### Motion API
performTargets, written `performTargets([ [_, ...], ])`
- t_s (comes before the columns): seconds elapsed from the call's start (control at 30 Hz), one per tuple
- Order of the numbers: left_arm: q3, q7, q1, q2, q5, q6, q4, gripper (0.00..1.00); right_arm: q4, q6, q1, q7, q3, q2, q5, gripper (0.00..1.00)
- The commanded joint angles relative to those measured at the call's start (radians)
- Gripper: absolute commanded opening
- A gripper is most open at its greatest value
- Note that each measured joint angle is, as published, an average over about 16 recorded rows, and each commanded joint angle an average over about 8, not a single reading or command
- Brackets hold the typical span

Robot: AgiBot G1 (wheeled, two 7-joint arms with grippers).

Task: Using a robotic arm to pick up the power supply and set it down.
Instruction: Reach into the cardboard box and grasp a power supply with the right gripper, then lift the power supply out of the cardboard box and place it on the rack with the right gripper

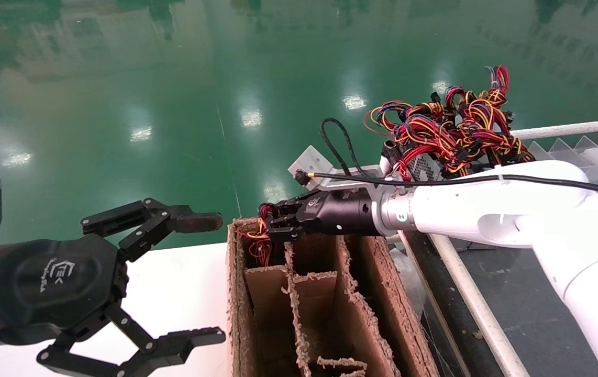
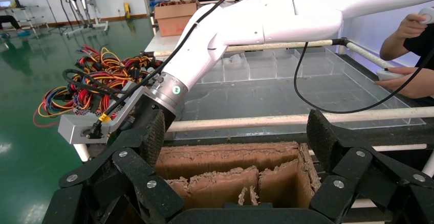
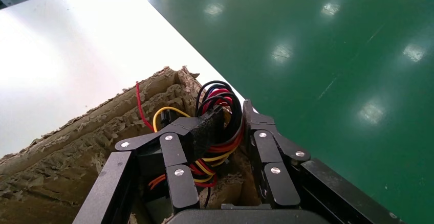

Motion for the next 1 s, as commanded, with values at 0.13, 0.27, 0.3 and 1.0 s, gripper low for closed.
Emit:
performTargets([
  [0.13, 0.000, 0.000, 0.000, 0.000, 0.000, 0.000, 0.000, 1.00, -0.014, -0.010, -0.001, -0.011, -0.002, 0.004, 0.024, 0.00],
  [0.27, 0.001, 0.000, 0.000, 0.000, 0.000, 0.000, 0.000, 1.00, -0.021, -0.020, -0.001, -0.026, 0.003, 0.009, 0.045, 0.00],
  [0.3, 0.001, 0.000, 0.000, 0.000, 0.000, 0.000, 0.000, 1.00, -0.022, -0.023, -0.001, -0.031, 0.006, 0.012, 0.051, 0.00],
  [1.0, 0.002, 0.001, 0.000, -0.001, -0.001, -0.001, 0.000, 1.00, 0.242, -0.144, -0.072, -0.022, 0.168, 0.225, 0.297, 0.00],
])
